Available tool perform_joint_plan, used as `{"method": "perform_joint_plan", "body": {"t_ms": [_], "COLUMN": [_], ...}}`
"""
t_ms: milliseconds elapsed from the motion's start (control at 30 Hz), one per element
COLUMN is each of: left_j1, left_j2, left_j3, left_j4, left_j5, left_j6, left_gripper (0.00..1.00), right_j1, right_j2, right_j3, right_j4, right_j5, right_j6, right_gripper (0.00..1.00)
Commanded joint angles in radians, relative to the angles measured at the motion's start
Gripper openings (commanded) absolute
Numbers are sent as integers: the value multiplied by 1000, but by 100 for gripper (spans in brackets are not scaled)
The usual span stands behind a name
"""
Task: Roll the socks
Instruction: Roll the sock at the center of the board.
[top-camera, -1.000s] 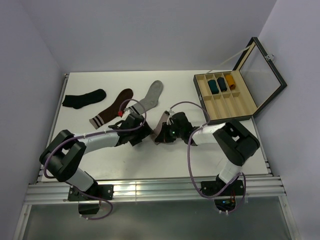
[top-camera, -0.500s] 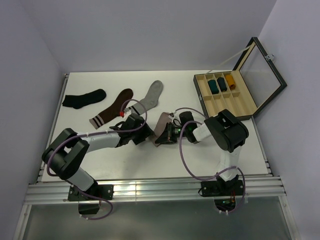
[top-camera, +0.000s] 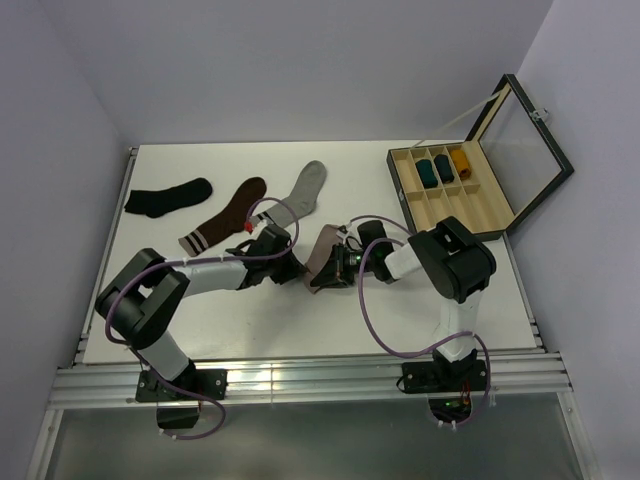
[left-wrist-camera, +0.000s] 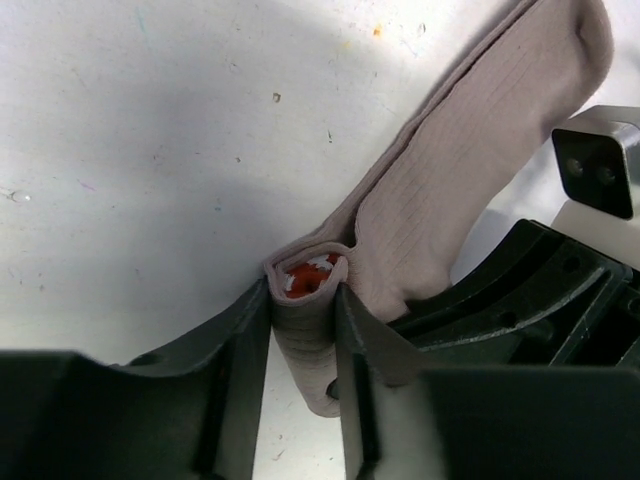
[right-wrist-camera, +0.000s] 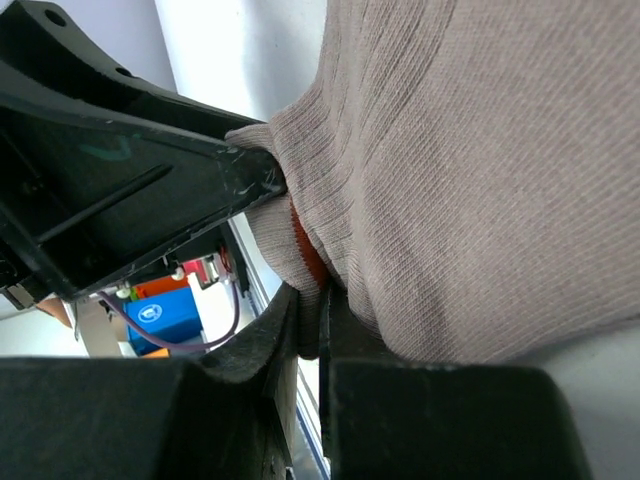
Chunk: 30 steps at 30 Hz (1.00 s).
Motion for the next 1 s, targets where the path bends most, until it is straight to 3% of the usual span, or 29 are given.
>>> {"method": "perform_joint_plan", "body": {"t_ms": [0, 100, 167, 267, 400, 633, 967], "left_j1": [-6, -8, -9, -9, -9, -9, -9], "left_j2": [23, 30, 34, 43, 45, 45, 63], "left_j3": [33, 48, 60, 82, 106, 145, 169], "left_j4": [-56, -75, -95, -125, -159, -204, -224], "left_j5": [-1, -5, -10, -11, -14, -14, 13], "left_j6": [11, 22, 34, 53, 87, 137, 154], "left_gripper": [31, 15, 10, 7, 3, 3, 3], "right_j1": [-4, -1, 5, 31, 102, 289, 426], "right_j2": [-31, -88, -165, -277, -389, -484, -427], "right_j3": [18, 19, 7, -18, -22, -12, 2], "right_j4": [-111, -180, -223, -277, -329, -357, -309], "right_j5": [55, 116, 190, 358, 548, 816, 956], "right_j6": [-72, -160, -220, -298, -389, -551, -674], "right_gripper": [10, 19, 27, 39, 47, 49, 50]}}
